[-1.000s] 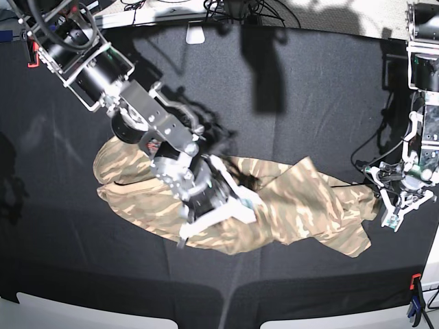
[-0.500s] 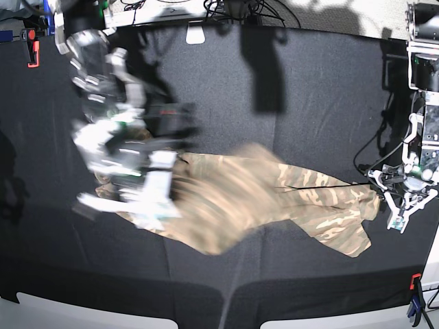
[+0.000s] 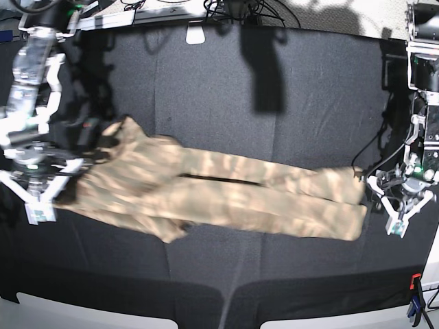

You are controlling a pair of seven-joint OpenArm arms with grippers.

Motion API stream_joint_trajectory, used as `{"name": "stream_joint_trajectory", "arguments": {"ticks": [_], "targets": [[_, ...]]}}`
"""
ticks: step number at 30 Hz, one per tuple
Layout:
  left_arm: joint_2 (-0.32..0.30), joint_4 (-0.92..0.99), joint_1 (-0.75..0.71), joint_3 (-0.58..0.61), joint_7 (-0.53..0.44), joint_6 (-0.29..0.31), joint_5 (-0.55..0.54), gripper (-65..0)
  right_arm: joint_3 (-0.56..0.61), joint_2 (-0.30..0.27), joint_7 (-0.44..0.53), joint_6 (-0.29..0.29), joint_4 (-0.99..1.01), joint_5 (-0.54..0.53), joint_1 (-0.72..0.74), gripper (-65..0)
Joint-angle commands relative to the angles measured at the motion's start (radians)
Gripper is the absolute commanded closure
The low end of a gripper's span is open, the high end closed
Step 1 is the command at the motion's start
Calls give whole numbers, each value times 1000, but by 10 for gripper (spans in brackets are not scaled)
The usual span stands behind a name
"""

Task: Layout the t-shirt on the table in an organized manner, then fold the t-shirt properly
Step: 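Pull the grasped part away from the left gripper with the right gripper, then hold the shirt with the right gripper and grasp its end with the left gripper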

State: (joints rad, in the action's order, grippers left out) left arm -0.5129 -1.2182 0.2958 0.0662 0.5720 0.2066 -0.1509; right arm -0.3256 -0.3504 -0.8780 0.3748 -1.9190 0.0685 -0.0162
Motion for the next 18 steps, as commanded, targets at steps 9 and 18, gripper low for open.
{"name": "stream_joint_trajectory", "arguments": {"ticks": [9, 18], "targets": [[5, -22, 26, 35, -337, 84, 257, -256, -8, -9, 14, 31, -22, -87, 18, 0], [-9, -22, 42, 243, -285, -67, 491, -256, -8, -9, 8, 34, -22, -106, 18, 0]]}}
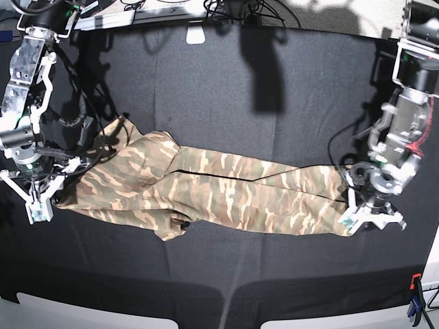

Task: Layout the t-shirt on the table in an organized manner, then fold the t-shirt properly
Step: 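Hold the shirt with the right gripper and grasp its end with the left gripper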

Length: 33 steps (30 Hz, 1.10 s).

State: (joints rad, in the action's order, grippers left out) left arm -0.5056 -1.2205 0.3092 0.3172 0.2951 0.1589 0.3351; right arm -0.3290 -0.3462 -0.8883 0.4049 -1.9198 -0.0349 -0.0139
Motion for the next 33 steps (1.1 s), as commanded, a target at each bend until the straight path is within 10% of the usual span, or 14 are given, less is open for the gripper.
{"name": "stream_joint_trajectory", "arguments": {"ticks": [1, 33], "targets": [[-24, -20, 28, 5, 0, -16, 5, -256, -5, -13, 18, 3, -21, -3, 16, 0], [38, 139, 34, 112, -71, 10, 25, -256, -5, -11, 24, 7, -21, -55, 16, 0]]}}
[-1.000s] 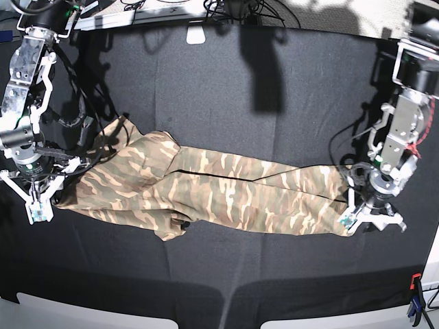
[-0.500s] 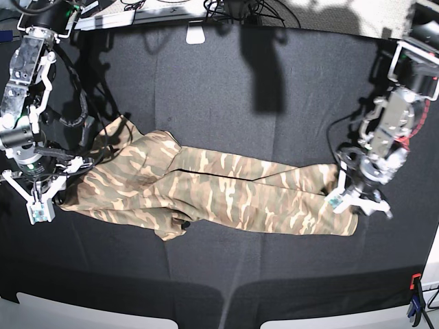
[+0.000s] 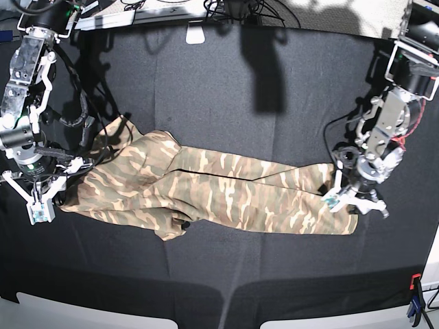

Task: Layout the t-shirt on the table in an organized manner, then fold the t-shirt properly
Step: 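Hold the shirt with the right gripper and grasp its end with the left gripper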

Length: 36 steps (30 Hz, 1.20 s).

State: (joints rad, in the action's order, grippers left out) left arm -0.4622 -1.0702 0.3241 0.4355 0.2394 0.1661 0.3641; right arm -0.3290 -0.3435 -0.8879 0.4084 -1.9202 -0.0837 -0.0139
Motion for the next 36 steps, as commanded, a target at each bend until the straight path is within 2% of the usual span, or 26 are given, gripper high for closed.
{"name": "stream_joint_trajectory", "arguments": {"ticks": [1, 8, 13, 16, 20, 24, 26, 29, 30, 36], "targets": [[0, -12, 11, -6, 3, 4, -5, -256, -5, -14, 23, 3, -21, -6, 16, 0], [-6, -76, -11, -6, 84, 3, -3, -249, -5, -14, 24, 3, -21, -7, 16, 0], [-6, -213, -34, -6, 138, 18, -90, -249, -5, -14, 24, 3, -21, -7, 16, 0], [-6, -285, -53, -6, 137, 56, -85, -249, -5, -13, 24, 3, -21, -7, 16, 0], [-6, -274, -55, -6, 118, 55, -84, -249, -5, -14, 23, 3, -21, -6, 16, 0], [-5, -214, -53, -6, 51, 54, -43, -249, -5, -14, 13, 3, -21, -6, 16, 0], [-3, -177, -44, -6, 24, 29, -14, -249, -5, -14, 12, 3, -21, -7, 16, 0], [-4, -151, -24, -6, 22, -124, -13, -249, -5, -14, 12, 3, -21, -7, 16, 0], [-3, -151, -18, -6, 21, -158, -13, -249, -5, -14, 12, 3, -21, -7, 16, 0], [-3, -150, 17, -6, 18, -162, -14, -249, -4, -14, 13, 3, -21, -13, 16, 0]]}}
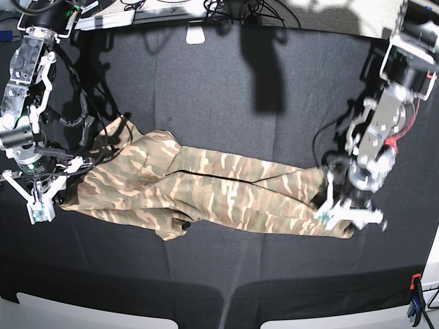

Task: Layout the t-shirt on the table in an organized manner, then fold the t-shirt properly
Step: 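Hold the shirt with the right gripper and grasp its end with the left gripper, then lift the shirt with both grippers and swing it up off the table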

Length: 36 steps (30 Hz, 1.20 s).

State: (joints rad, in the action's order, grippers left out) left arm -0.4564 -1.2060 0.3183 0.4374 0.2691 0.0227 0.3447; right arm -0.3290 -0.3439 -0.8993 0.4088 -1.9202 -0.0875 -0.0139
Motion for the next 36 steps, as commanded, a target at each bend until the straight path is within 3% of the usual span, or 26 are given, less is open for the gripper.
{"name": "stream_joint_trajectory", "arguments": {"ticks": [1, 7, 12, 17, 20, 22, 23, 26, 31, 36], "targets": [[-9, -14, 22, -8, -12, -18, 3, -249, -5, -13, 24, 3, -21, -26, 16, 0], [-9, -3, 8, -8, -26, 47, -21, -249, -5, -13, 23, 3, -21, -105, 16, 0], [-9, 80, 17, -8, -133, 48, -44, -249, -5, -13, 23, 3, -21, -109, 16, 0], [-9, 194, 24, -8, -235, 48, -92, -249, -5, -13, -7, 6, -21, -249, 16, 0], [-9, 198, 29, -8, -242, 44, -92, -176, -4, -13, -6, 6, -21, -301, 16, 0], [-9, 198, 43, -8, -265, 44, -92, -72, -4, -5, -7, 7, -21, -313, 16, 0], [-9, 198, 51, -8, -279, 44, -92, -8, -4, 5, -7, 7, -21, -313, 16, 0], [-9, 198, 86, -8, -307, 44, -93, 0, -4, 50, -23, 20, -20, -314, 16, 0], [-3, 198, 167, -8, -299, 45, -93, 0, -4, 164, -66, 169, -19, -306, 16, 0], [24, 198, 282, -8, -263, 47, -175, 0, -5, 186, 9, 167, -19, -286, 80, 0]]}}
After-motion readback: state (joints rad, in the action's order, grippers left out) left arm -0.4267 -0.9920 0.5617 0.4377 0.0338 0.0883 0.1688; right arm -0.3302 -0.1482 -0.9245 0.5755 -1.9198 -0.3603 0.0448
